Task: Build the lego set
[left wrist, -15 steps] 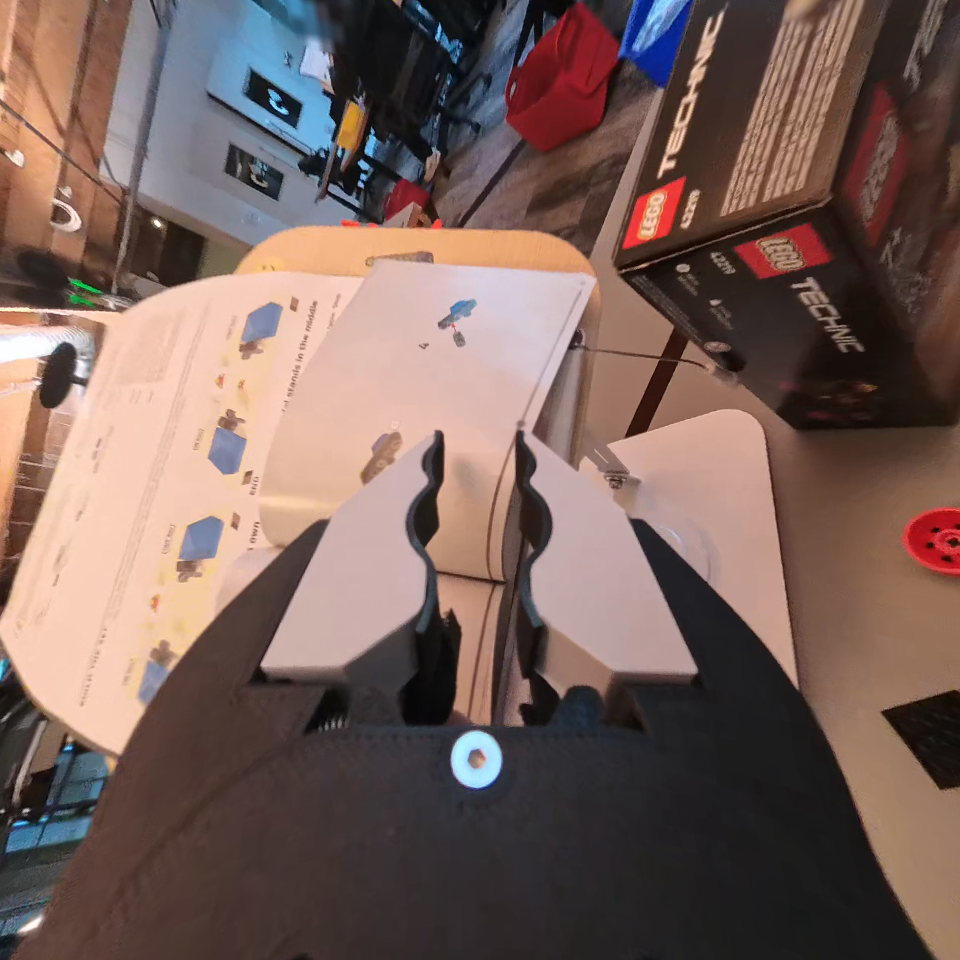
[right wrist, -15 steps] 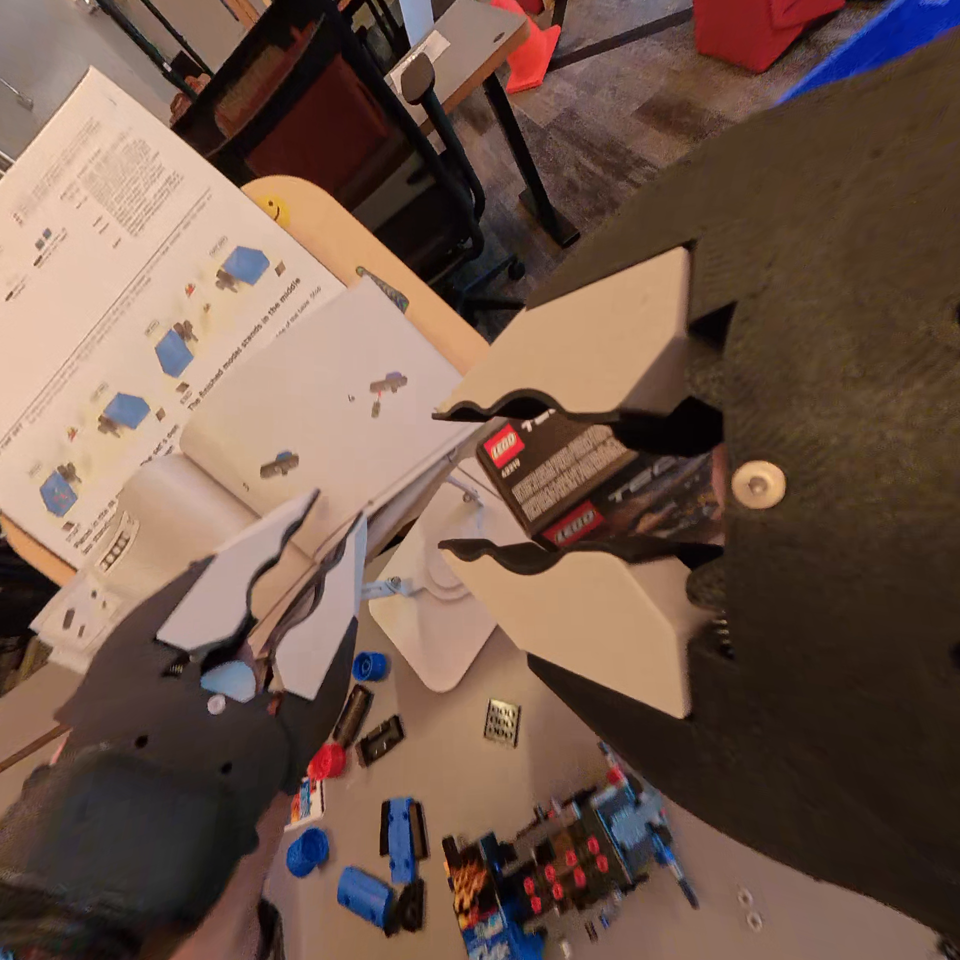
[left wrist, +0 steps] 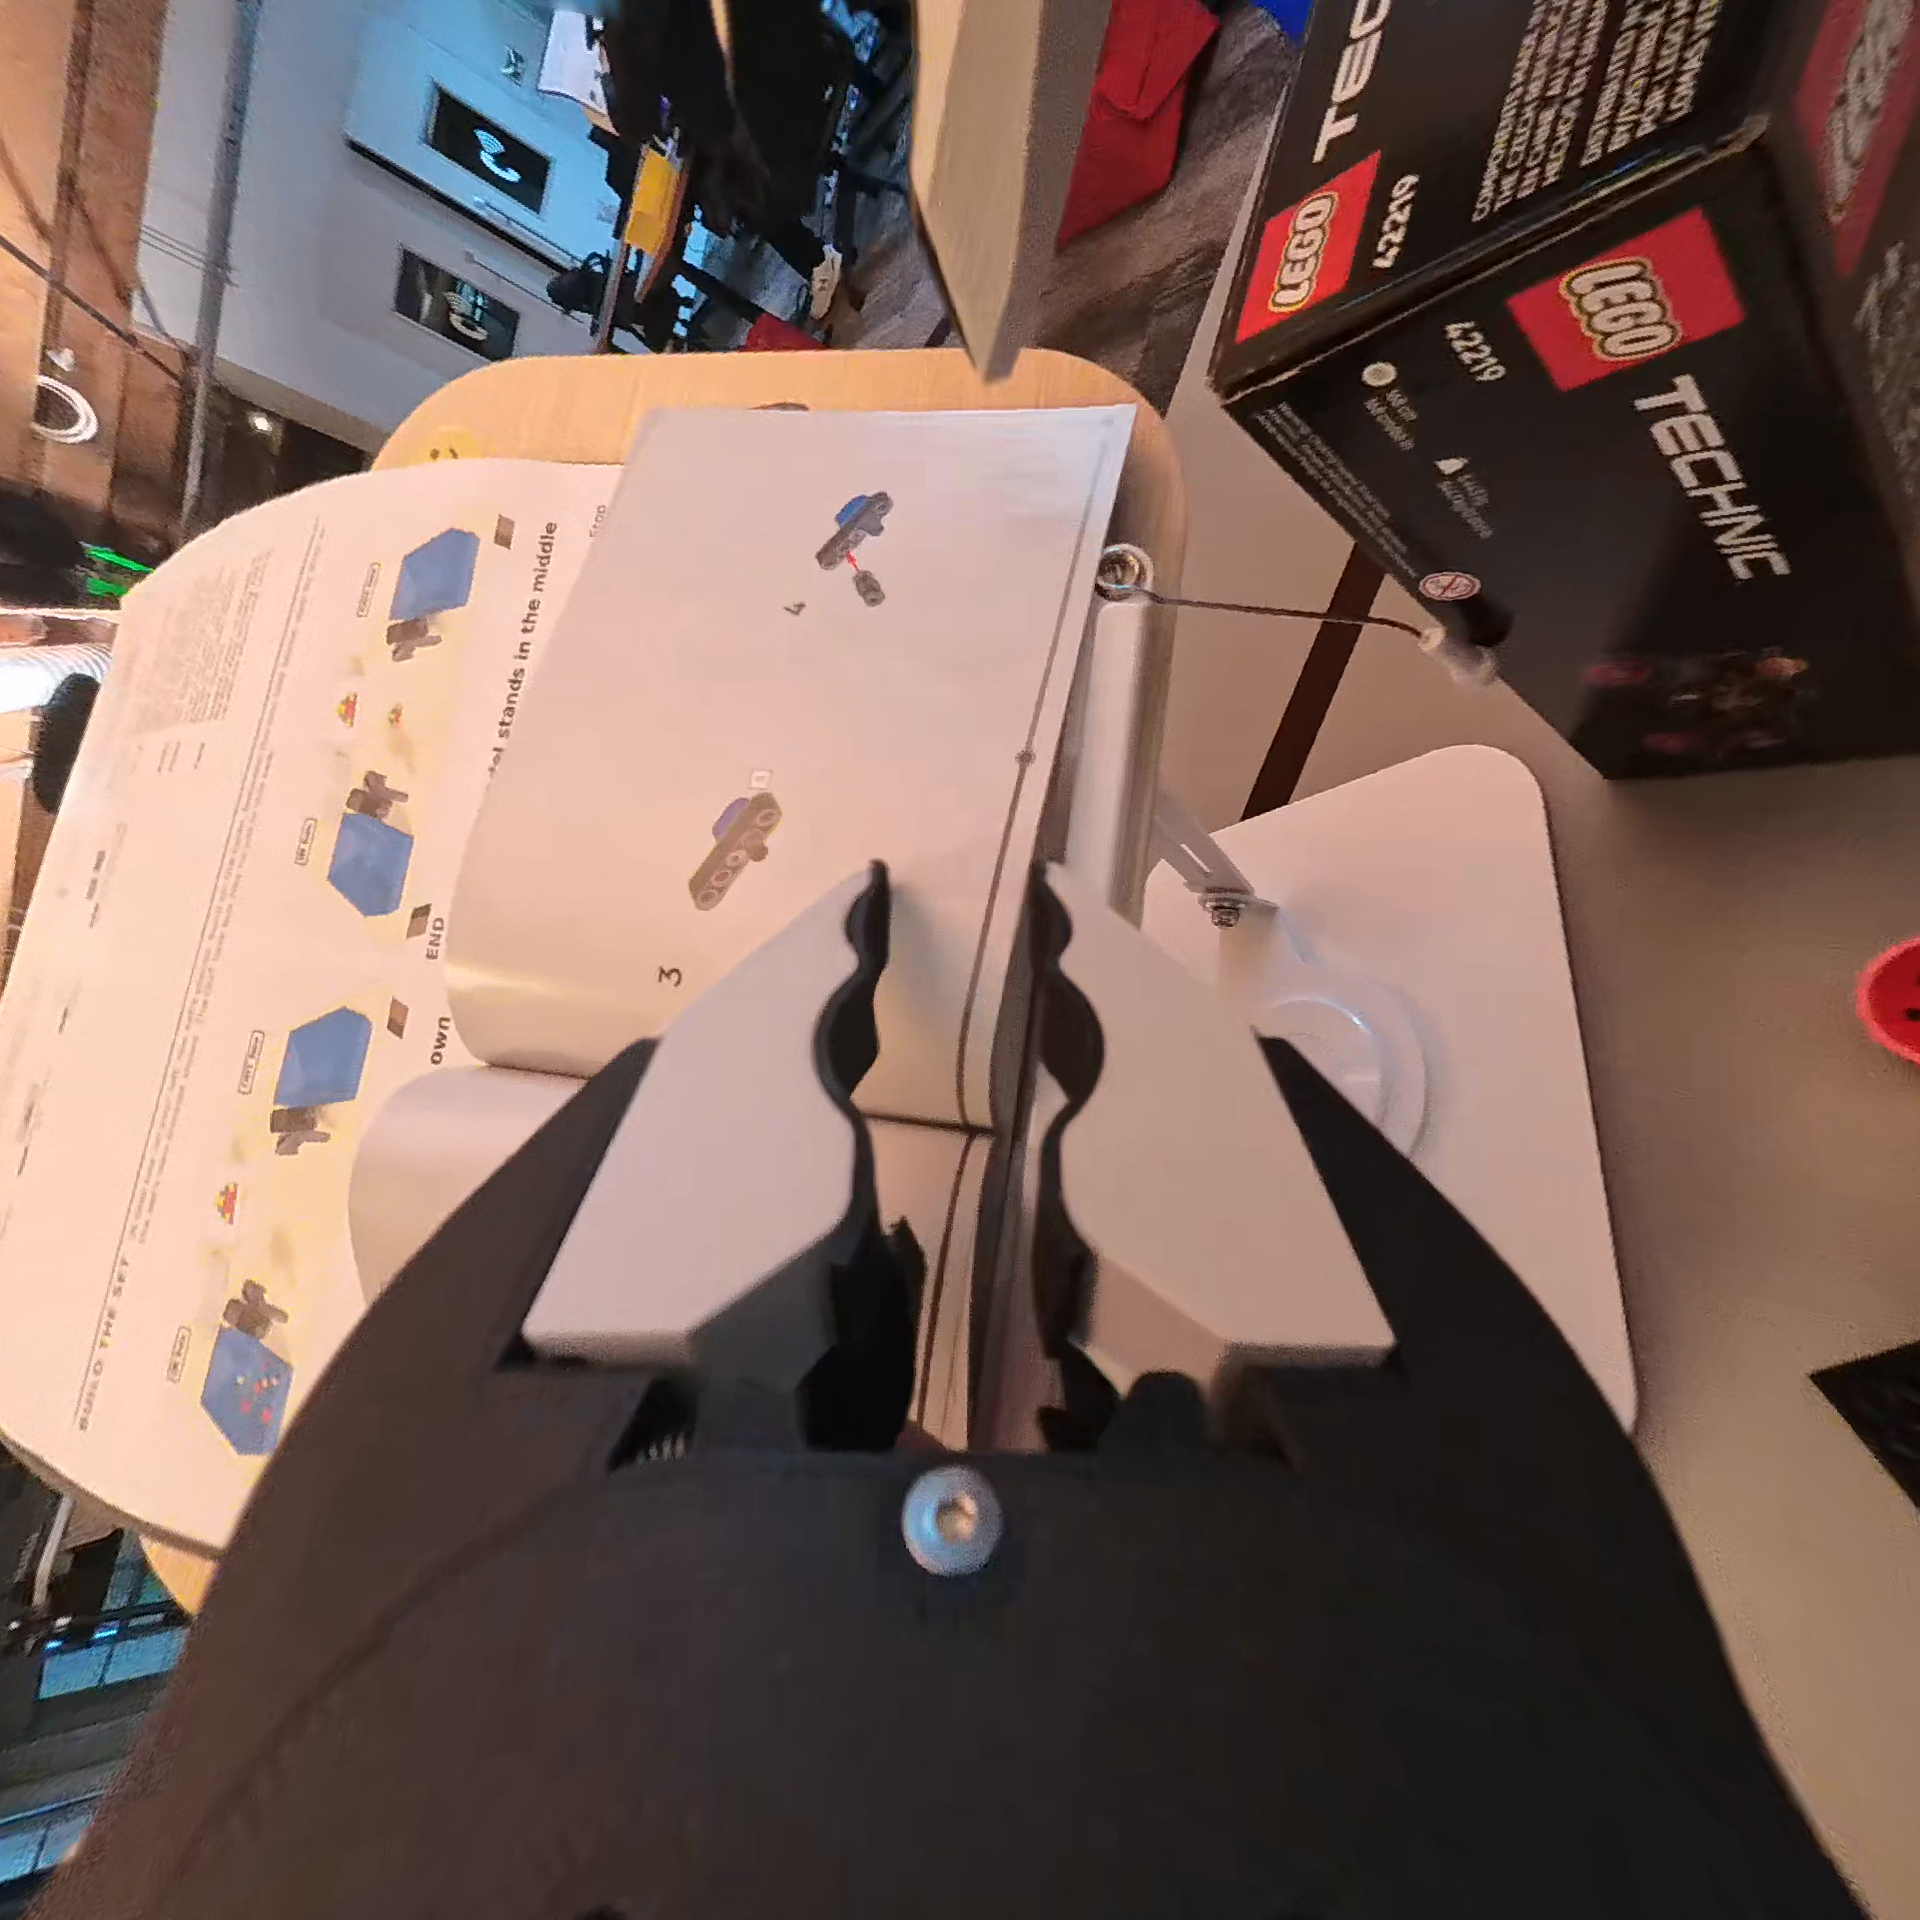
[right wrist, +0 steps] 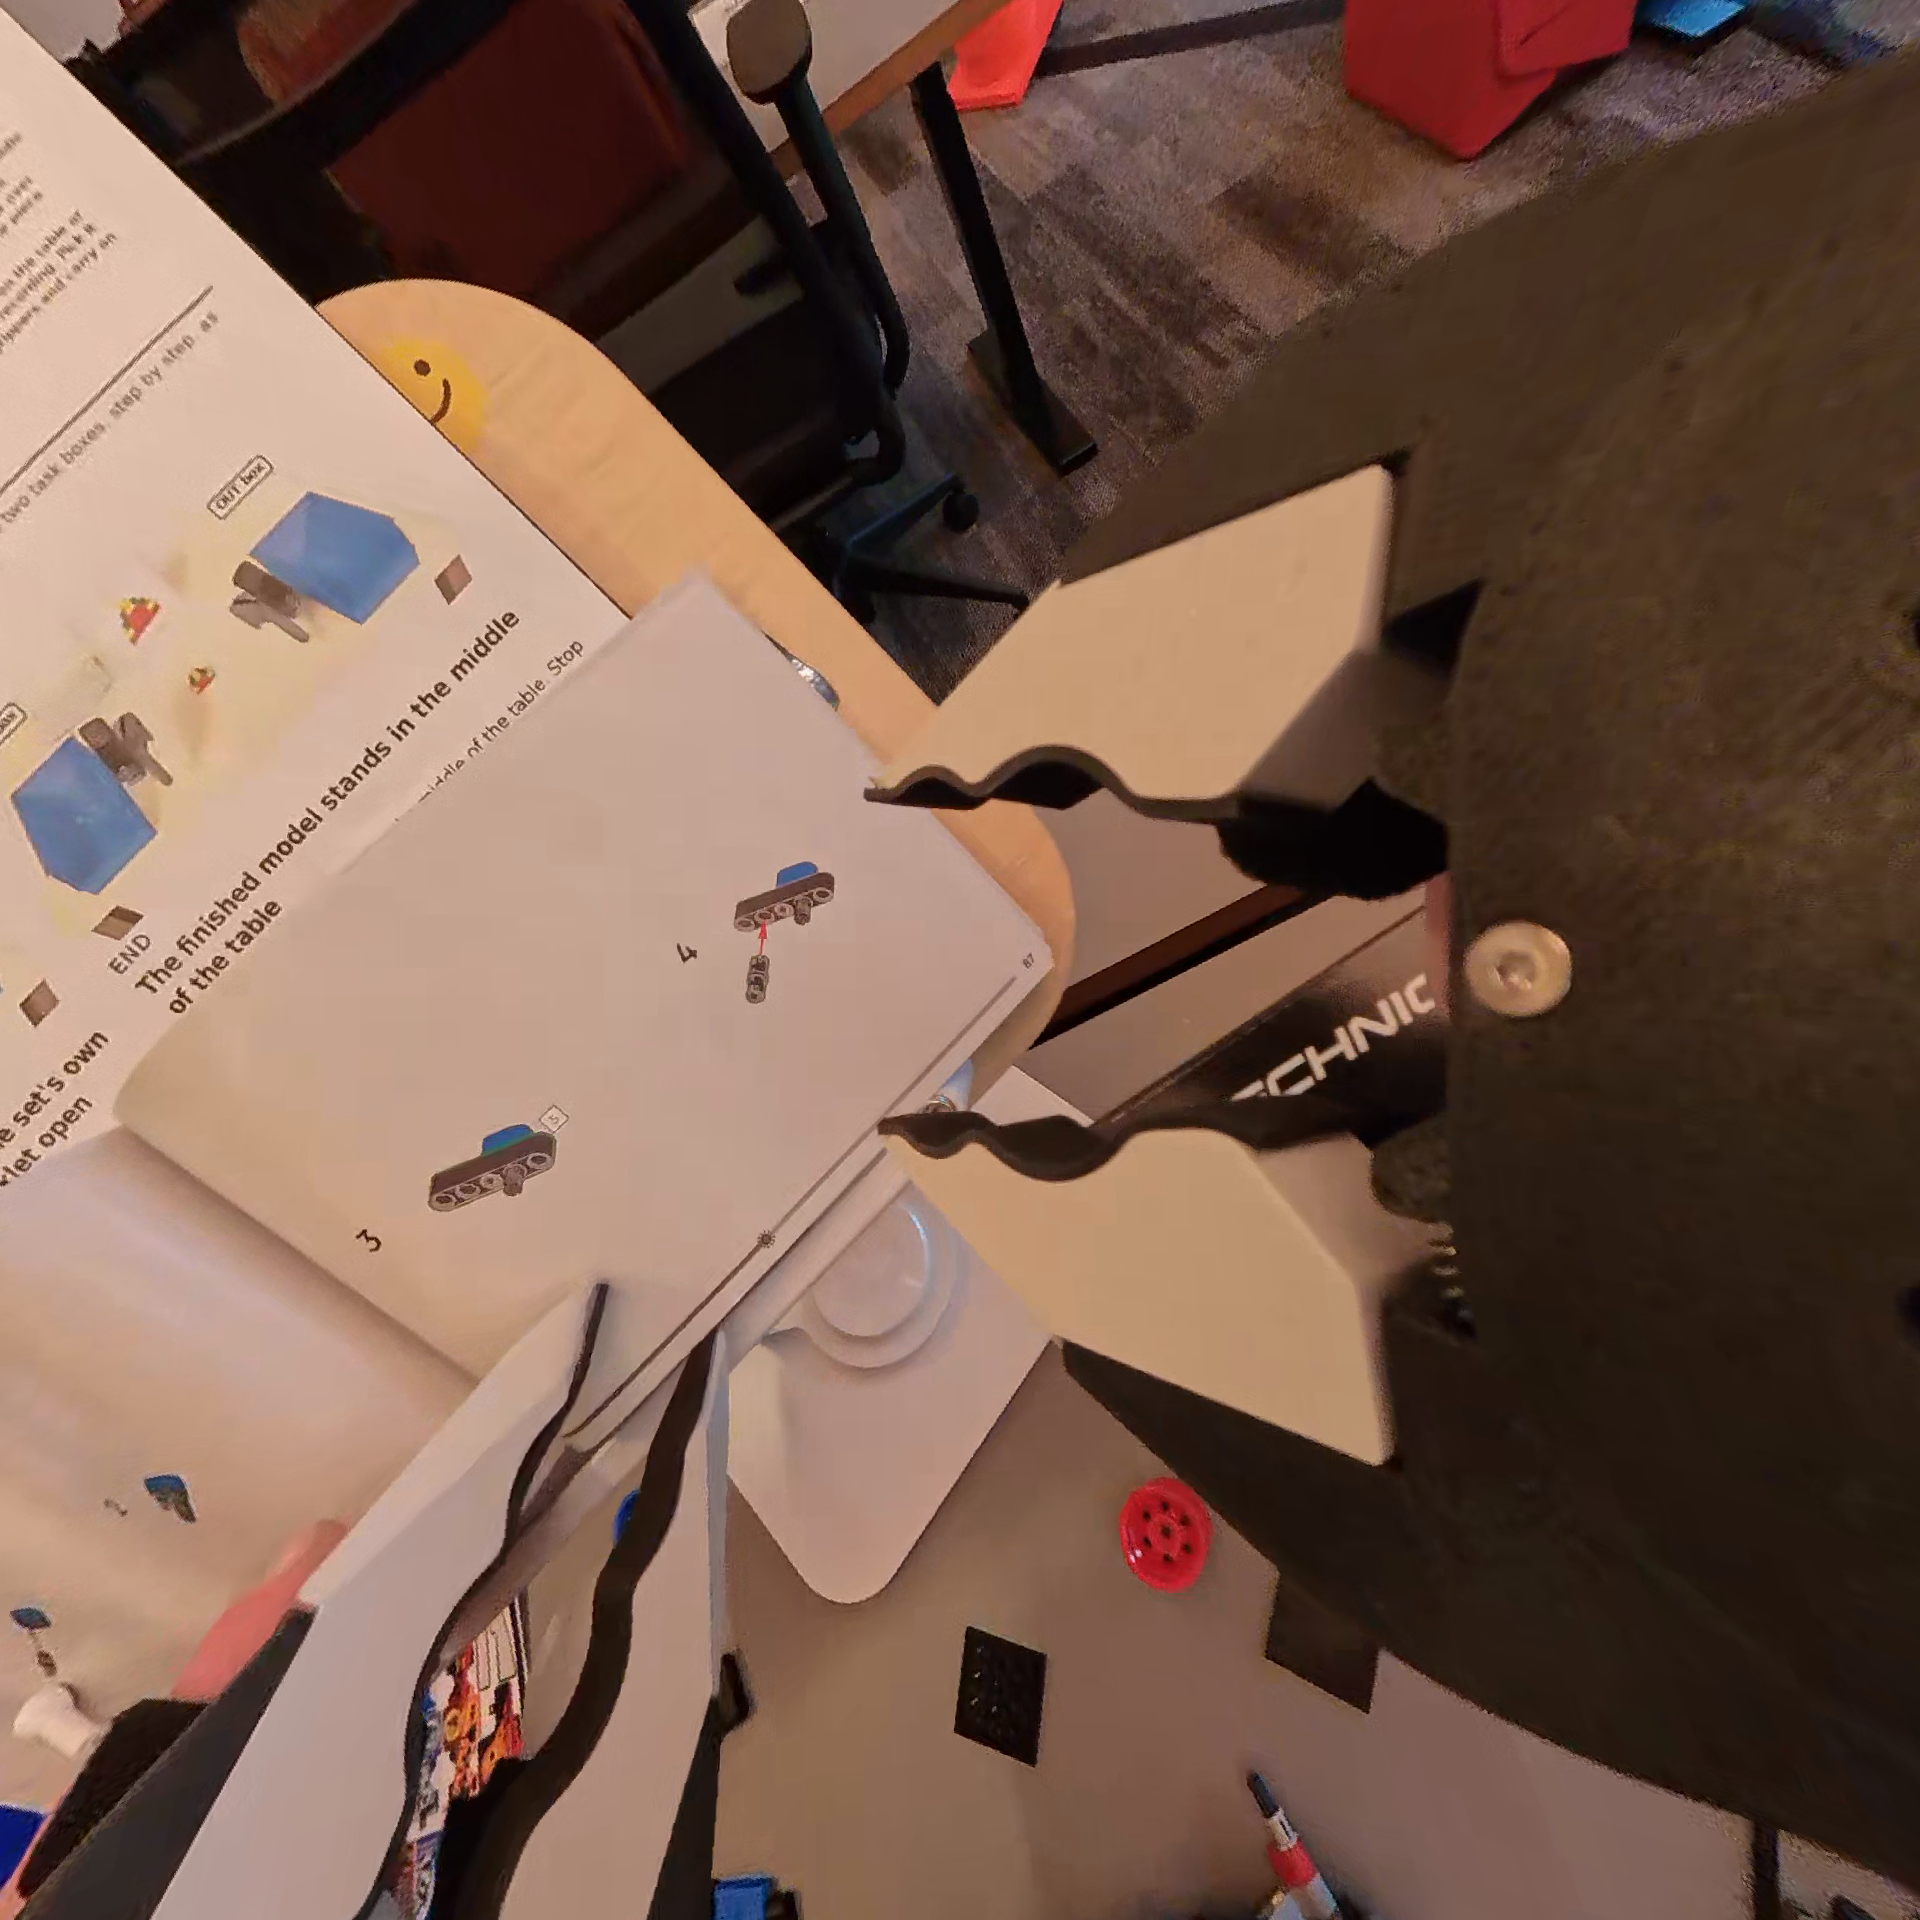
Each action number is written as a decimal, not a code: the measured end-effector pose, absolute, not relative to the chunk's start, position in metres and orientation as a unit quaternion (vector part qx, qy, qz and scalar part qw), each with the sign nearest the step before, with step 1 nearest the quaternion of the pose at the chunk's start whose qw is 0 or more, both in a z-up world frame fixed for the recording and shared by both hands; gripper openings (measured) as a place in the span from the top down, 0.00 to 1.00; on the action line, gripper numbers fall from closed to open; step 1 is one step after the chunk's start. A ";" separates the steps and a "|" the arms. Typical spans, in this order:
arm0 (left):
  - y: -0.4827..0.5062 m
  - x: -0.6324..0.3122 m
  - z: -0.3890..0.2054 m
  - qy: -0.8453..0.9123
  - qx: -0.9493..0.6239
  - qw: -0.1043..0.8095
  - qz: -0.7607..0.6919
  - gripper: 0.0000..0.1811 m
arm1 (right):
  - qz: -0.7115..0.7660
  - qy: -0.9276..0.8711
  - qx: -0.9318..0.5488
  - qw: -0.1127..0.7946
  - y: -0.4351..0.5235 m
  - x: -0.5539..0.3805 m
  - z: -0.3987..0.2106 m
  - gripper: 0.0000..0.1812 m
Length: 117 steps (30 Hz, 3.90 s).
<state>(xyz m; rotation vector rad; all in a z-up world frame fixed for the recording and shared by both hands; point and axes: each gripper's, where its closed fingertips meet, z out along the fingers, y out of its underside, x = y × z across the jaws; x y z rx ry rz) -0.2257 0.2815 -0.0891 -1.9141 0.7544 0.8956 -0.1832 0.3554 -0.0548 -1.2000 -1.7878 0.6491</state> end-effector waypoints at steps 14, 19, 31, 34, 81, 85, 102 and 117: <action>0.283 -0.219 -0.095 0.257 -0.807 0.488 0.212 0.99 | 0.270 -0.727 -0.481 0.408 0.364 -0.194 -0.061 0.69; 0.283 -0.215 -0.090 0.234 -0.810 0.518 0.145 1.00 | 0.290 -0.720 -0.494 0.392 0.373 -0.205 -0.057 0.67; 0.279 -0.211 -0.088 0.227 -0.814 0.524 0.104 1.00 | 0.381 -0.678 -0.567 0.270 0.380 -0.189 -0.073 0.64; 0.279 -0.211 -0.088 0.225 -0.814 0.526 0.100 1.00 | 0.417 -0.669 -0.557 0.262 0.374 -0.186 -0.066 0.67; 0.278 -0.209 -0.090 0.211 -0.841 0.498 0.006 1.00 | 0.442 -0.670 -0.537 0.259 0.374 -0.158 -0.063 0.74; 0.278 -0.209 -0.090 0.208 -0.843 0.496 -0.005 1.00 | 0.444 -0.670 -0.537 0.257 0.374 -0.159 -0.062 0.74; 0.278 -0.209 -0.089 0.199 -0.848 0.490 -0.027 1.00 | 0.452 -0.665 -0.536 0.257 0.376 -0.158 -0.060 0.74; 0.278 -0.208 -0.089 0.197 -0.850 0.486 -0.039 1.00 | 0.454 -0.665 -0.538 0.252 0.376 -0.157 -0.061 0.73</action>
